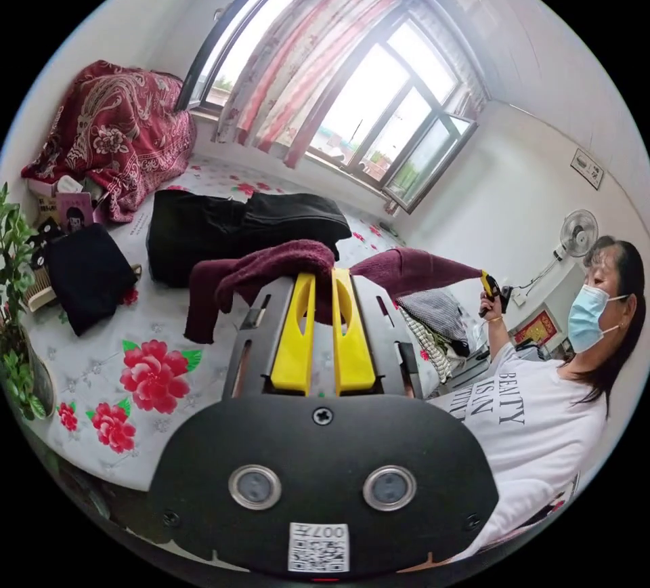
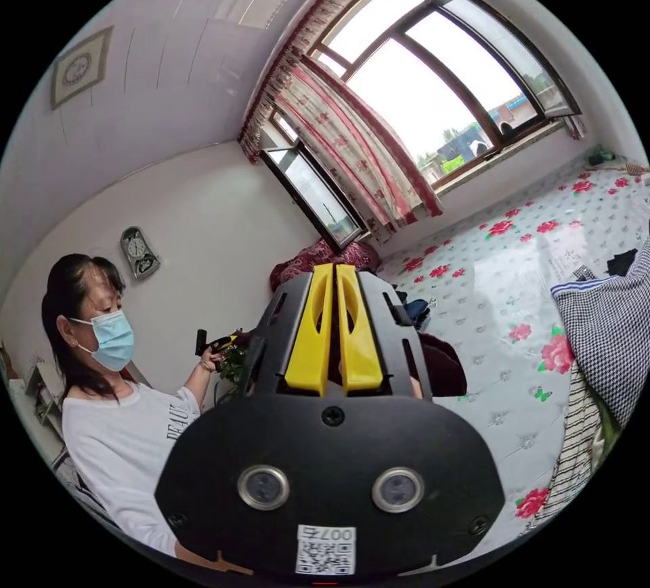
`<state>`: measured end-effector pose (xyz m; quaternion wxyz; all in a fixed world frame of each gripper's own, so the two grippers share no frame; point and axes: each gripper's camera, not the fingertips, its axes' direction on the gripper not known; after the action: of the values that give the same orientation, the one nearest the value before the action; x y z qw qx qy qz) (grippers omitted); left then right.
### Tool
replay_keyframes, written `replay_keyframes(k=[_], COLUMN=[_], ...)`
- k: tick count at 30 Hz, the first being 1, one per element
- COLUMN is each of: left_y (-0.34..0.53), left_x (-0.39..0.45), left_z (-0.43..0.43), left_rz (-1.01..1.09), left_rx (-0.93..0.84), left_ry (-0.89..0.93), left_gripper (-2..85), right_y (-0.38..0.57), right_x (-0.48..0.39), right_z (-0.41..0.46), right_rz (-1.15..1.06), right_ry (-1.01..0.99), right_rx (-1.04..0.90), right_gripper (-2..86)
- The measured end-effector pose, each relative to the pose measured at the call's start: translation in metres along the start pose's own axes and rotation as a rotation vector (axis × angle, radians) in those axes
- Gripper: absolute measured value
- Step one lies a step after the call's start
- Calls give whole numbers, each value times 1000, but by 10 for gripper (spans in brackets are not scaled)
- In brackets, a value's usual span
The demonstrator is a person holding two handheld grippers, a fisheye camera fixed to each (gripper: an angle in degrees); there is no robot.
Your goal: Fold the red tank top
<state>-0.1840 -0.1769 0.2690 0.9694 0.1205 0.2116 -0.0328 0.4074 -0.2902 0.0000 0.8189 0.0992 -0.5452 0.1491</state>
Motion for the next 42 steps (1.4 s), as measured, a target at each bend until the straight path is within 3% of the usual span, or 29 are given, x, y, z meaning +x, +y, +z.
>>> replay_keyframes(k=[3, 6, 11, 14, 20, 25, 30, 35, 42], left_y=[27, 70, 198, 249, 244, 248, 281, 301, 279], left_x=[1, -16, -83, -97, -72, -47, -41, -40, -78], left_z=[9, 51, 177, 200, 170, 190, 200, 150, 124], left_rz=[-6, -79, -441, -630, -667, -615, -715, -796, -842], left_rx=[-87, -248, -615, -638, -450, -543, -463, -249, -101], left_ry=[1, -28, -114, -120, -77, -142, -125, -258, -460], left_gripper=[42, 45, 44, 44, 43, 46, 67, 88, 112], right_y=[29, 80, 223, 278, 261, 259, 288, 270, 270], right_x=[0, 26, 115, 139, 127, 116, 136, 98, 69], right_z=[-24, -18, 56, 79, 51, 61, 66, 46, 119], right_rz=[-13, 70, 333, 426, 422, 364, 545, 543, 513], right_ry=[57, 135, 438, 490, 456, 546, 655, 724, 590], right_rx=[-51, -219, -739, -868, -724, -790, -817, -515, -559], right_gripper=[-3, -3, -3, -3, -3, -3, -3, -3, -3])
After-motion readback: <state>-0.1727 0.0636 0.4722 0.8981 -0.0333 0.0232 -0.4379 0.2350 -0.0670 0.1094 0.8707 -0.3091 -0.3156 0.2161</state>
